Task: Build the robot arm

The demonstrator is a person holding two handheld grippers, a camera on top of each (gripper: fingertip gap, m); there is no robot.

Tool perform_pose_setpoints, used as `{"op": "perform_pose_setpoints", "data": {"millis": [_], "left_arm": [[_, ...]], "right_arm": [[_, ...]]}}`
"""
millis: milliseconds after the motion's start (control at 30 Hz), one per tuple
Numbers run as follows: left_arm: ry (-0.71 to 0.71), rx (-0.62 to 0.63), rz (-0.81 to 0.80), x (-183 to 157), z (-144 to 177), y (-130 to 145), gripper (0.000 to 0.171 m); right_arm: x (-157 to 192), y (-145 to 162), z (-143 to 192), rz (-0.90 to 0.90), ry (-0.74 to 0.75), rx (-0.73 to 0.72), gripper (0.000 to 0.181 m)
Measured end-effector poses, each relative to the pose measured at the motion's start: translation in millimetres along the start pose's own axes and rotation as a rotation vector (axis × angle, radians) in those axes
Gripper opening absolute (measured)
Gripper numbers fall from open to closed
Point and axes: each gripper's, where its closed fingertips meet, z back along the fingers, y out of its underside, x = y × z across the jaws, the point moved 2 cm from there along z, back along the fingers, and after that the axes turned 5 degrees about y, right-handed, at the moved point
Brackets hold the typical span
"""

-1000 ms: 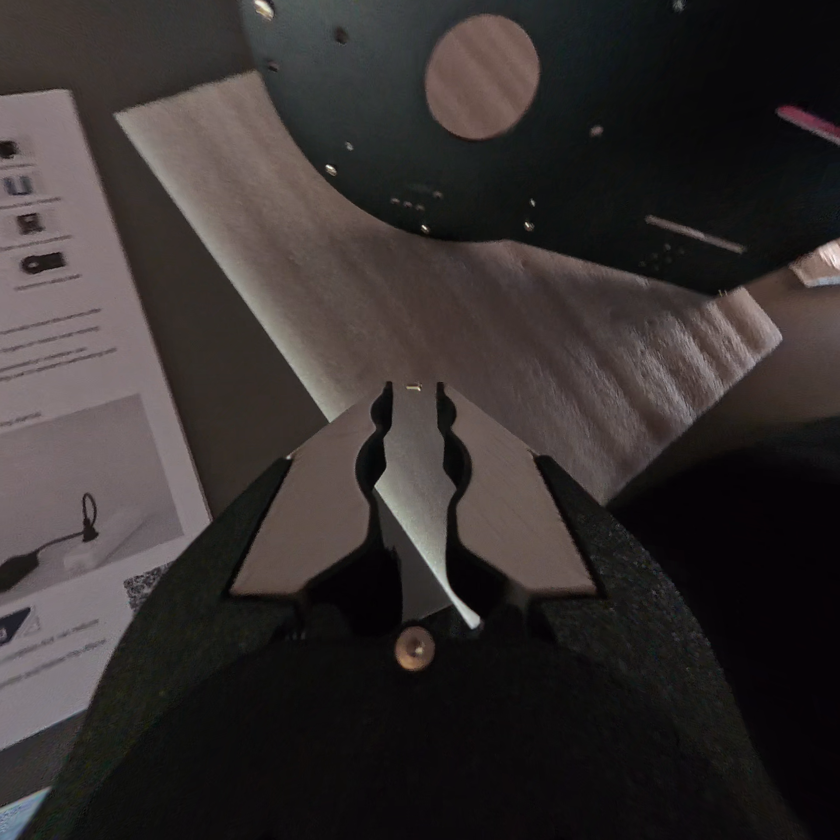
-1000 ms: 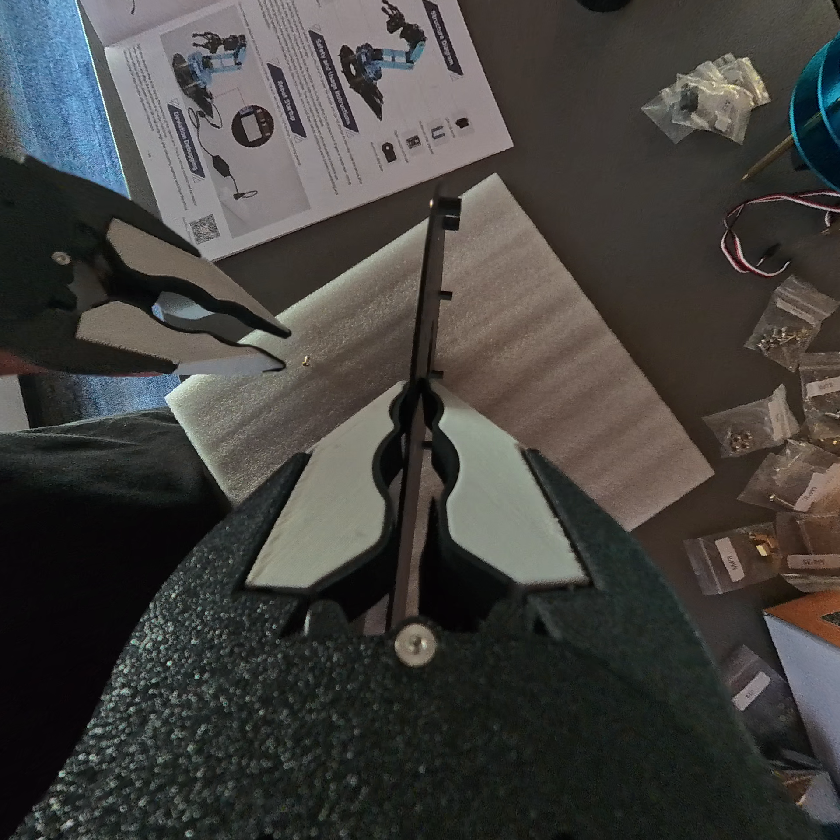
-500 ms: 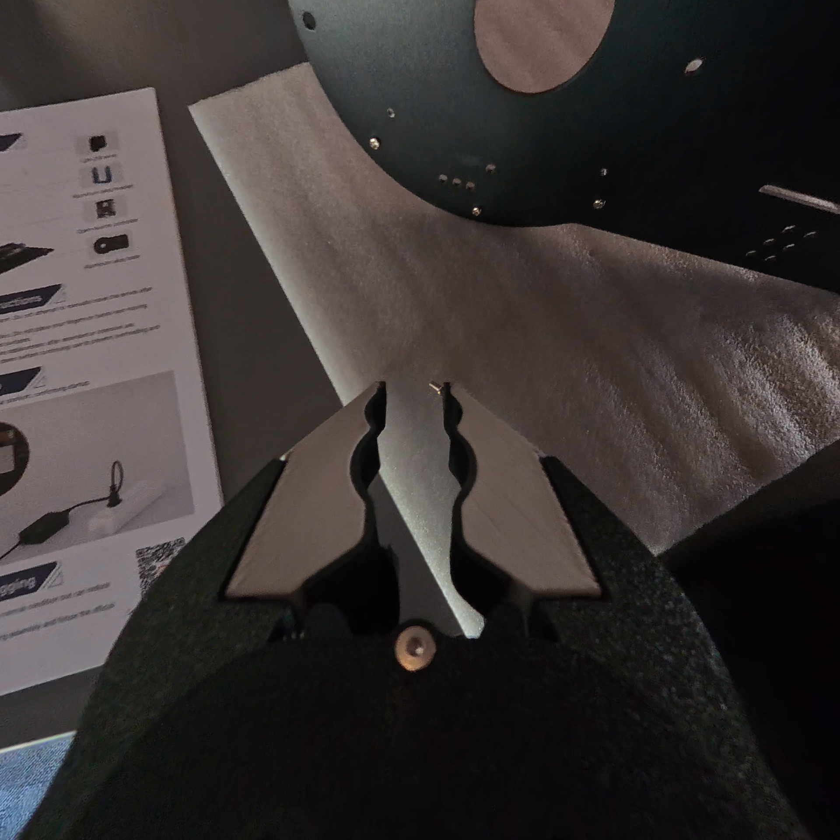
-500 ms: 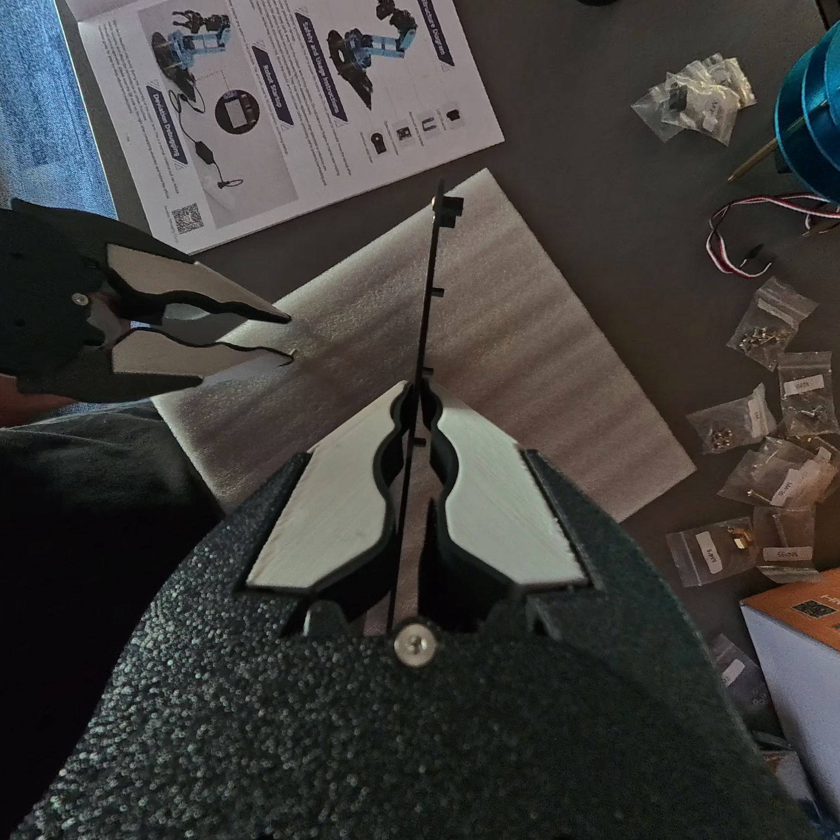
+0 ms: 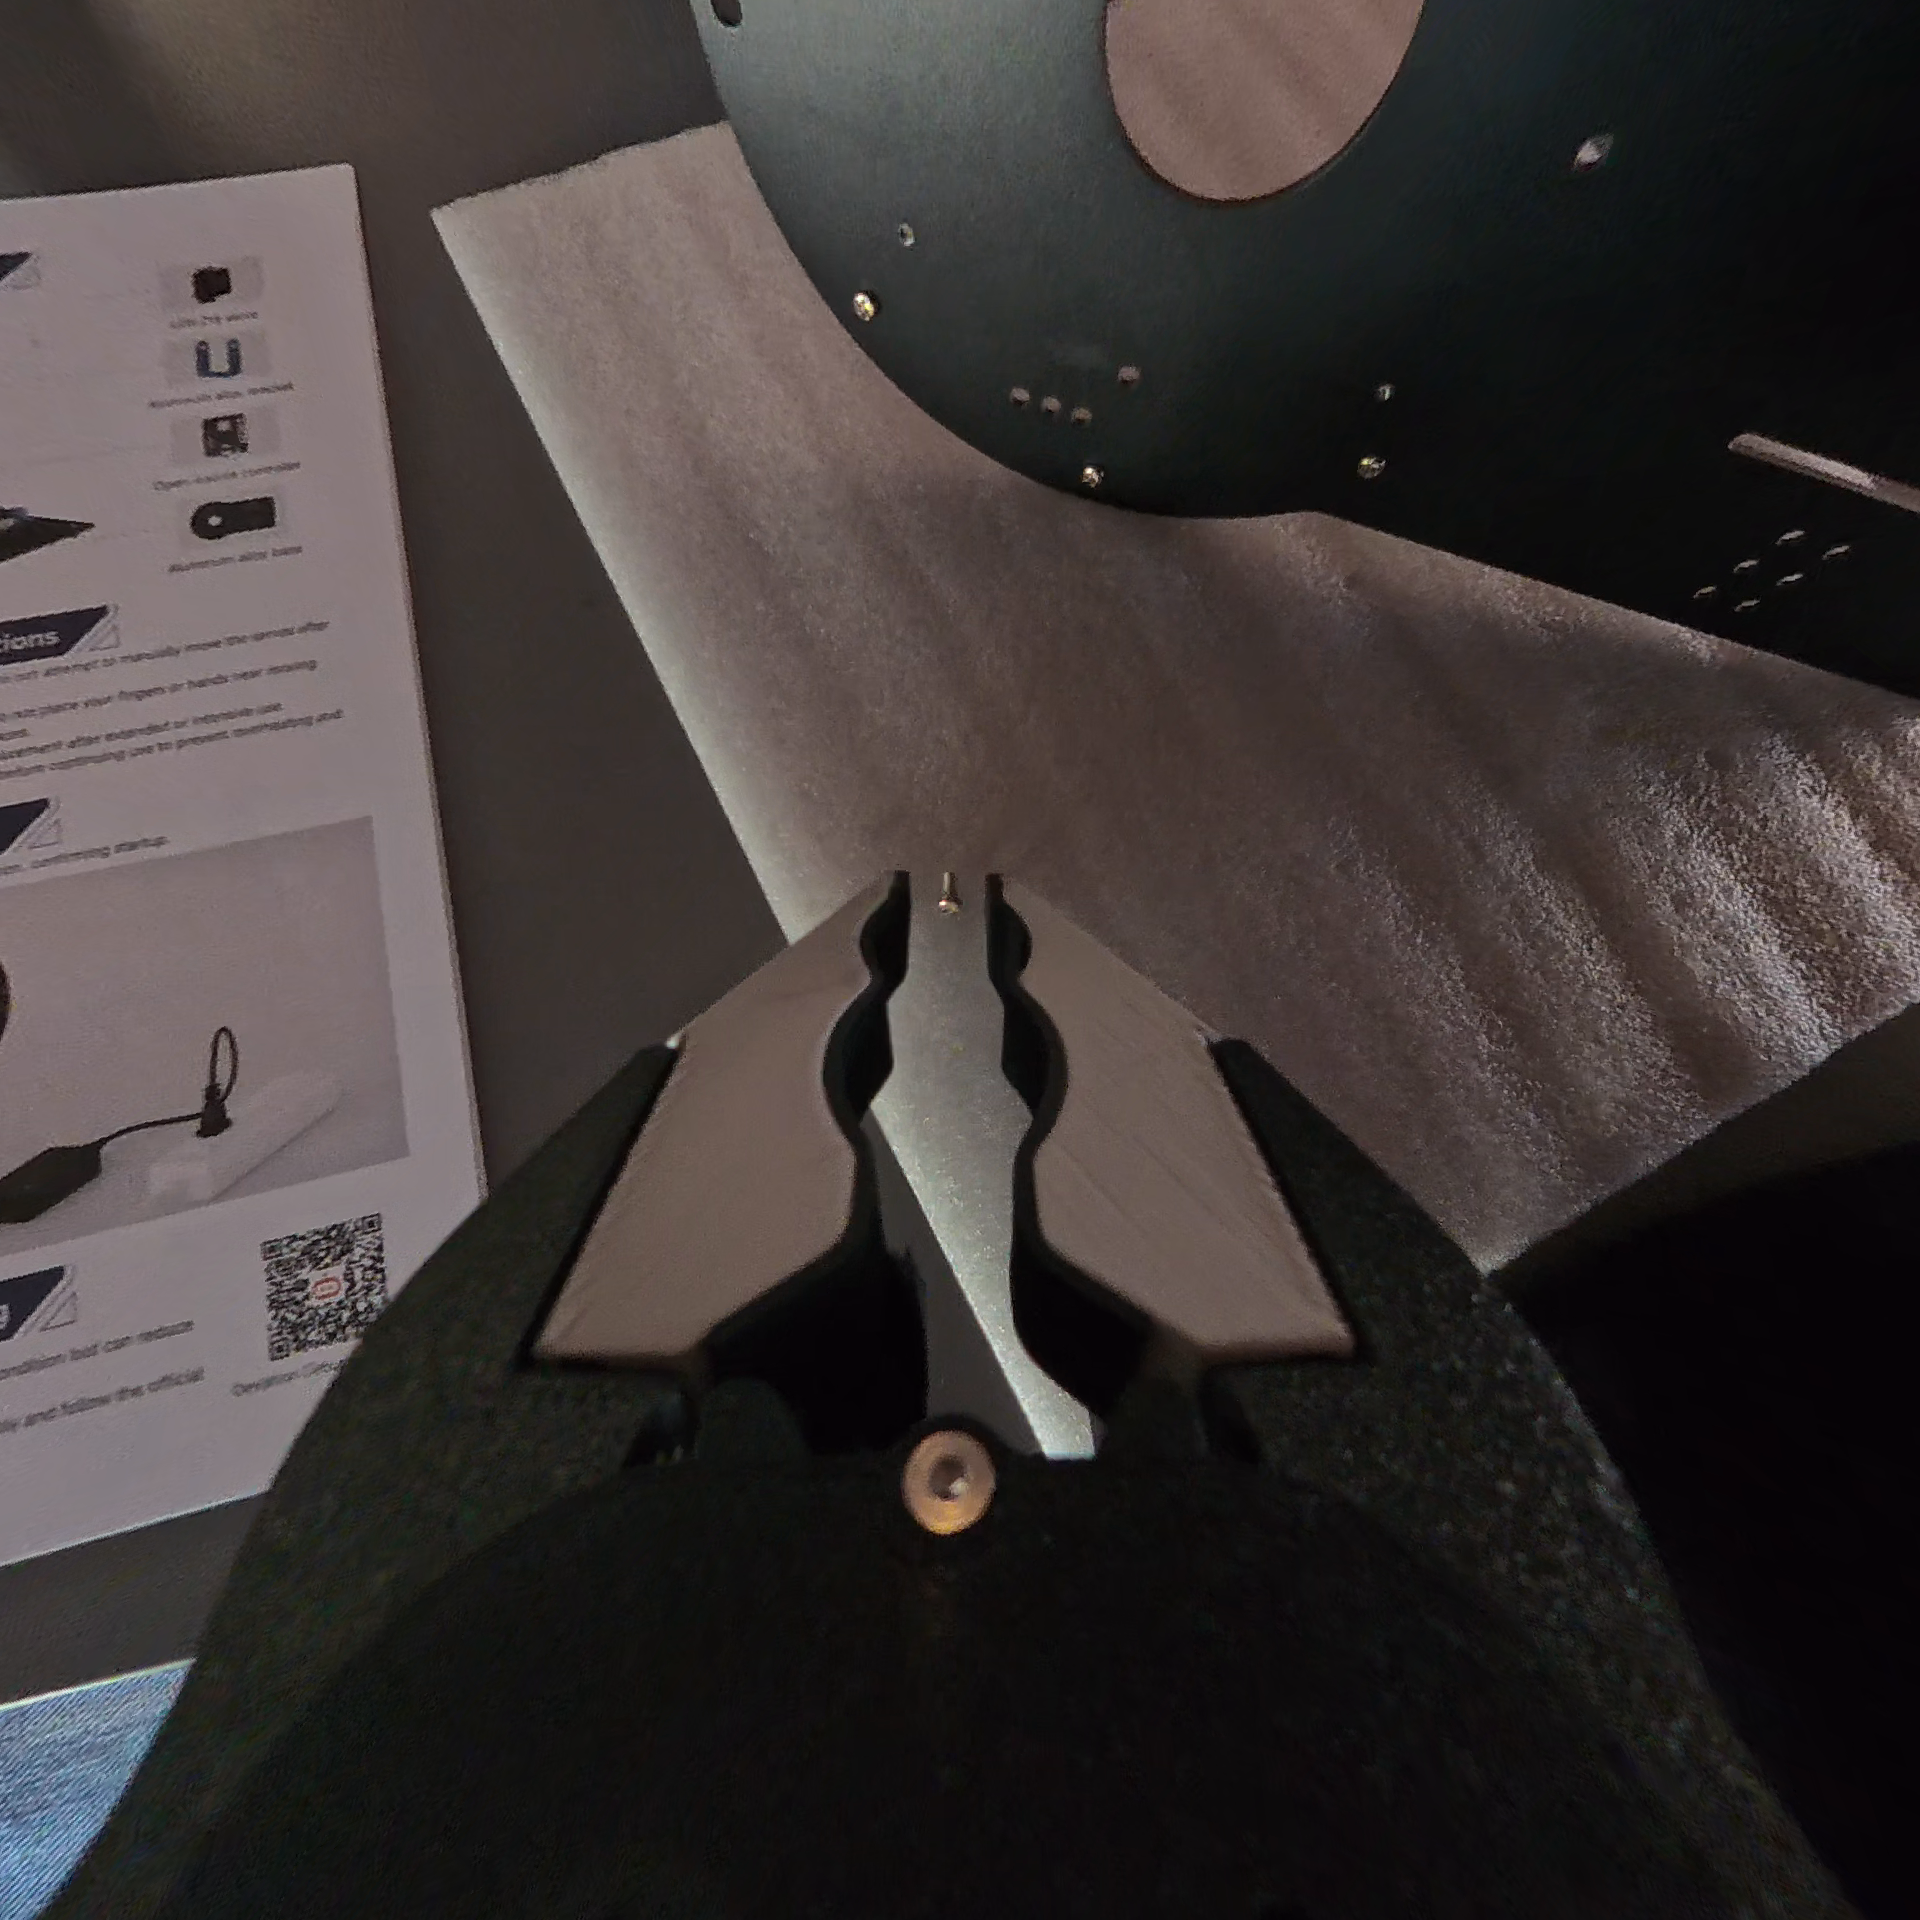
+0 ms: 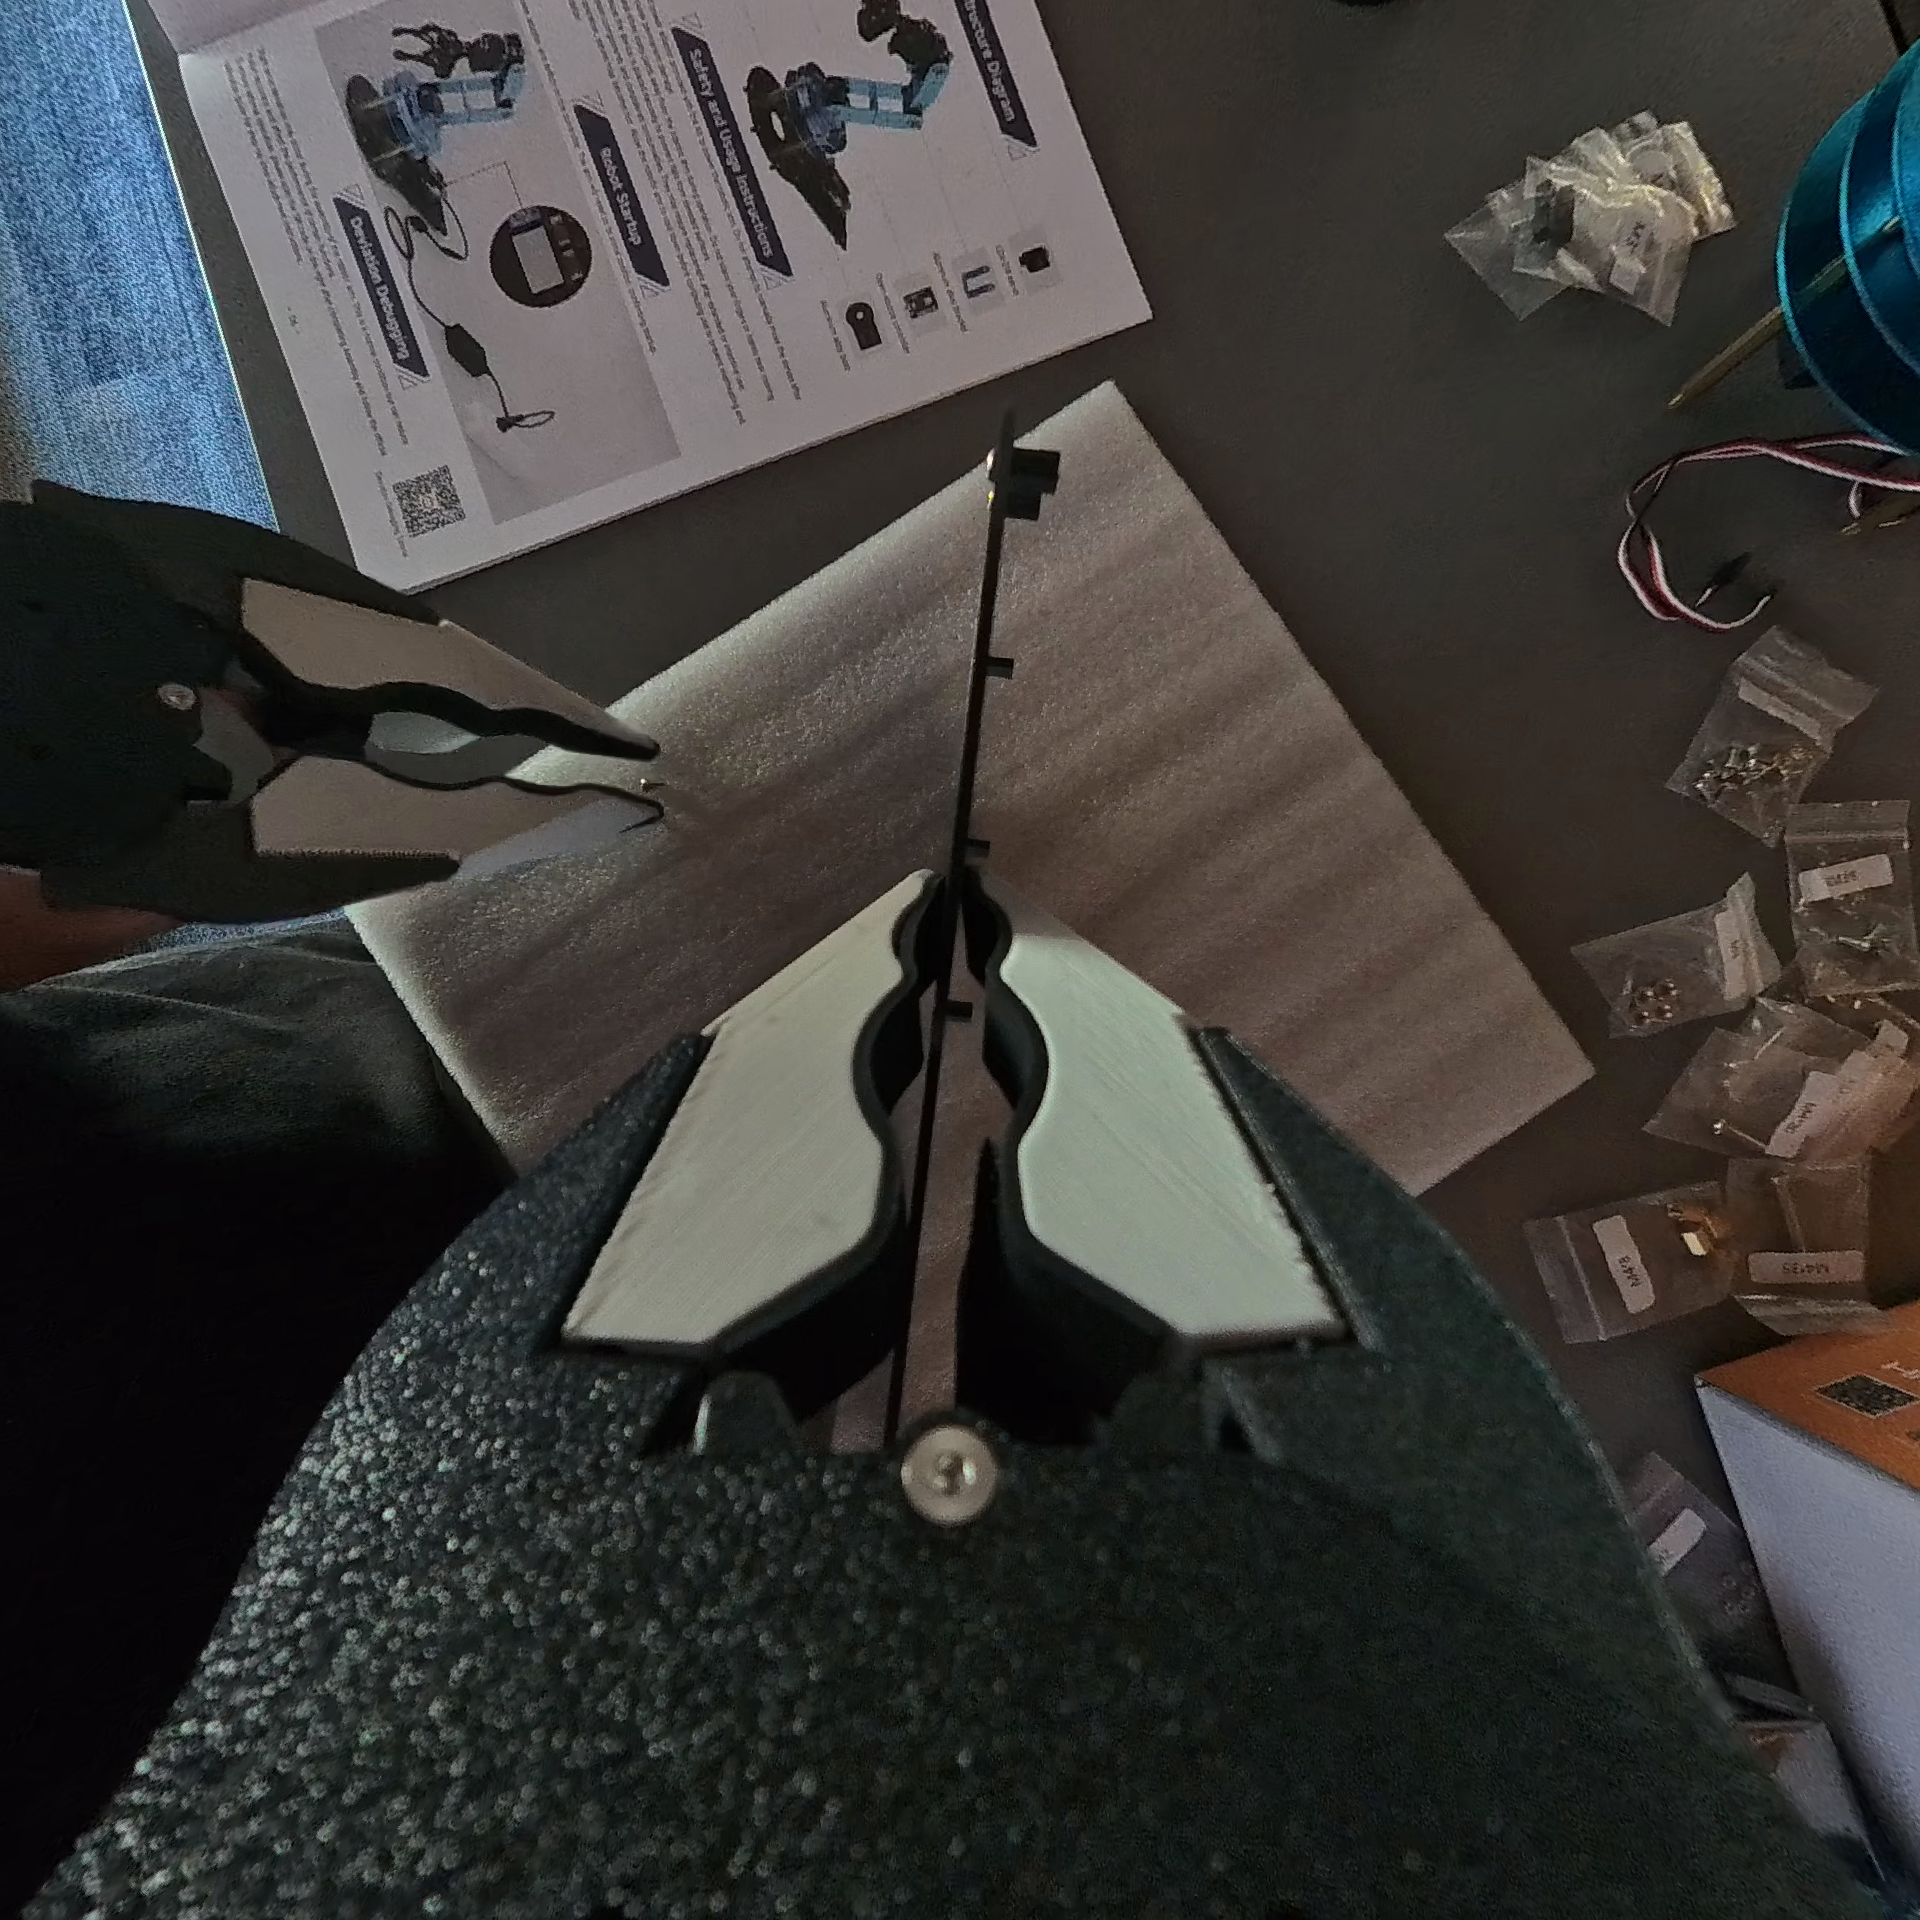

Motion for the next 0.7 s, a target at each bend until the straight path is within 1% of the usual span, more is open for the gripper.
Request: {"op": "perform_pose_setpoints", "data": {"millis": [167,433,533,700], "left_arm": [[0.019,0.01,-0.015,0.2,-0.9,3.1,0.004],[0.025,0.013,-0.029,-2.5,0.7,6.6,0.006],[0.033,0.007,-0.027,-2.6,0.7,6.2,0.004],[0.042,-0.005,-0.075,-4.0,1.1,3.8,0.003]], "right_arm": [[-0.5,0.0,-0.4,-0.005,-0.001,-0.002,0.002],[-0.9,0.2,-1.2,-0.014,-0.003,-0.003,0.002],[-0.5,0.1,-1.4,-0.01,-0.002,-0.001,0.003],[-0.8,0.1,-1.9,-0.011,-0.002,0.0,0.002]]}}
